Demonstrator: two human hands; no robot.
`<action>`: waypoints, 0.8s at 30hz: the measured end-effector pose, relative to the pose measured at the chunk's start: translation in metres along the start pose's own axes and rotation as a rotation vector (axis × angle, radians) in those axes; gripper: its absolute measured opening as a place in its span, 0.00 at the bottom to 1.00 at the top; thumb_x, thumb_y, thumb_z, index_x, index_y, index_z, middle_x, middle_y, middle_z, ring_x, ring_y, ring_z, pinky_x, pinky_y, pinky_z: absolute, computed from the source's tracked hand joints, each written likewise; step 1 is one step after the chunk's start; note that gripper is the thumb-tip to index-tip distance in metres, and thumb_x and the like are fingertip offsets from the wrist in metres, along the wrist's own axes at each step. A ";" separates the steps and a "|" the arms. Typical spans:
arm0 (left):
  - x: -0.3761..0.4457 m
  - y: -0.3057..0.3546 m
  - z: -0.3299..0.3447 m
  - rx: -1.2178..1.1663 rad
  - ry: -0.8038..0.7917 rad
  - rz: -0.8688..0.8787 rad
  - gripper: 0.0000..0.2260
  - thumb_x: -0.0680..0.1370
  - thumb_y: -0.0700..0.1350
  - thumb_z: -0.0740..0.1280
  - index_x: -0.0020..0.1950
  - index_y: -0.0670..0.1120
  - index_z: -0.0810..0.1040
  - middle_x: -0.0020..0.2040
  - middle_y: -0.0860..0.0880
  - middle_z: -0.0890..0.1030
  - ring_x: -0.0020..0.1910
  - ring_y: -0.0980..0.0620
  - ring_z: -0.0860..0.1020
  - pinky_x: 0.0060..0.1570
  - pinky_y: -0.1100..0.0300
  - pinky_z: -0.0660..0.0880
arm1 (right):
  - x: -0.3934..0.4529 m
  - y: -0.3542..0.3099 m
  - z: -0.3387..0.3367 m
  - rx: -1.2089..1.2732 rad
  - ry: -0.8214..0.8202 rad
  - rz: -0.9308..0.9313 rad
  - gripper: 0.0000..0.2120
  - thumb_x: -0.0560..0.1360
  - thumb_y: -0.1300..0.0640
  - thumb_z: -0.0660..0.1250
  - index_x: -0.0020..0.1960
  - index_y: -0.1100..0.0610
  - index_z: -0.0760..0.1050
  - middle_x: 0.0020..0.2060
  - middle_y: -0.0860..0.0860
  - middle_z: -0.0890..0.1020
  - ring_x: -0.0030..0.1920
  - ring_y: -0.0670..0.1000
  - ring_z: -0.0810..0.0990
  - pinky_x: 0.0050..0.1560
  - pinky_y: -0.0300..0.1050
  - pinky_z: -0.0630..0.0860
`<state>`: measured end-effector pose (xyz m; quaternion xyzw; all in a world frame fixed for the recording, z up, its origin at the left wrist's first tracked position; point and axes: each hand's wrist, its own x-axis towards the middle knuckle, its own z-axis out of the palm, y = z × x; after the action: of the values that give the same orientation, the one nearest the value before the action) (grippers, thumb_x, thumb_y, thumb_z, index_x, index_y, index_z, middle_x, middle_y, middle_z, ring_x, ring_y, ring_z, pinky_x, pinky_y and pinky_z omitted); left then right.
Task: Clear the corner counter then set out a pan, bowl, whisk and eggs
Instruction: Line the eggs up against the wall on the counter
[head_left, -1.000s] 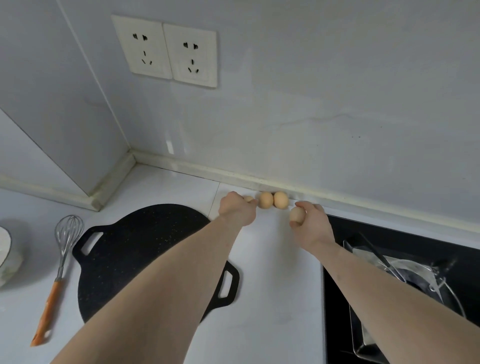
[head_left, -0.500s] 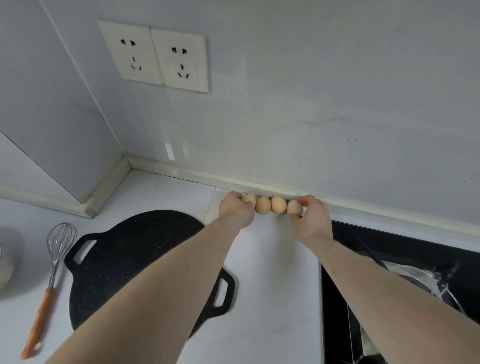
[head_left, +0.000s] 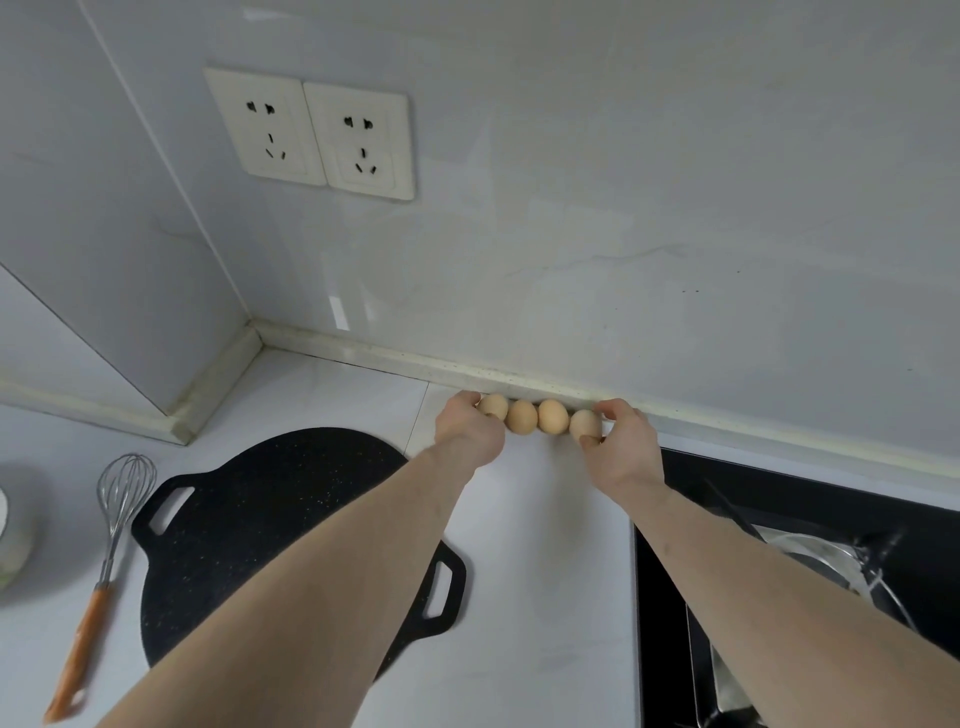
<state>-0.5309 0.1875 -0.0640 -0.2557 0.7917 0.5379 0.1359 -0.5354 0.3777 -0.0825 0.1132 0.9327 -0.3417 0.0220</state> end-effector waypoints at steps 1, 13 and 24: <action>-0.002 0.000 -0.002 0.011 -0.008 -0.003 0.22 0.82 0.42 0.61 0.77 0.47 0.67 0.72 0.48 0.73 0.68 0.46 0.74 0.59 0.58 0.70 | -0.003 0.001 -0.001 -0.002 -0.001 -0.003 0.18 0.76 0.62 0.68 0.66 0.55 0.73 0.62 0.53 0.75 0.54 0.52 0.77 0.56 0.46 0.74; -0.079 -0.028 -0.069 0.058 -0.122 0.127 0.27 0.80 0.37 0.58 0.79 0.55 0.65 0.64 0.46 0.76 0.49 0.53 0.78 0.46 0.65 0.75 | -0.125 -0.018 -0.010 0.219 0.024 -0.120 0.19 0.78 0.64 0.66 0.63 0.45 0.74 0.60 0.41 0.72 0.60 0.44 0.76 0.60 0.46 0.76; -0.273 -0.188 -0.201 0.247 0.194 0.197 0.20 0.79 0.33 0.64 0.62 0.56 0.76 0.63 0.57 0.73 0.52 0.58 0.79 0.47 0.71 0.76 | -0.319 -0.043 0.028 0.156 -0.422 -0.253 0.20 0.75 0.61 0.71 0.63 0.44 0.74 0.59 0.36 0.74 0.58 0.39 0.75 0.58 0.38 0.76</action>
<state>-0.1881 0.0180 0.0003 -0.2090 0.8823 0.4202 0.0362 -0.2359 0.2652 -0.0386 -0.0771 0.8850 -0.4286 0.1646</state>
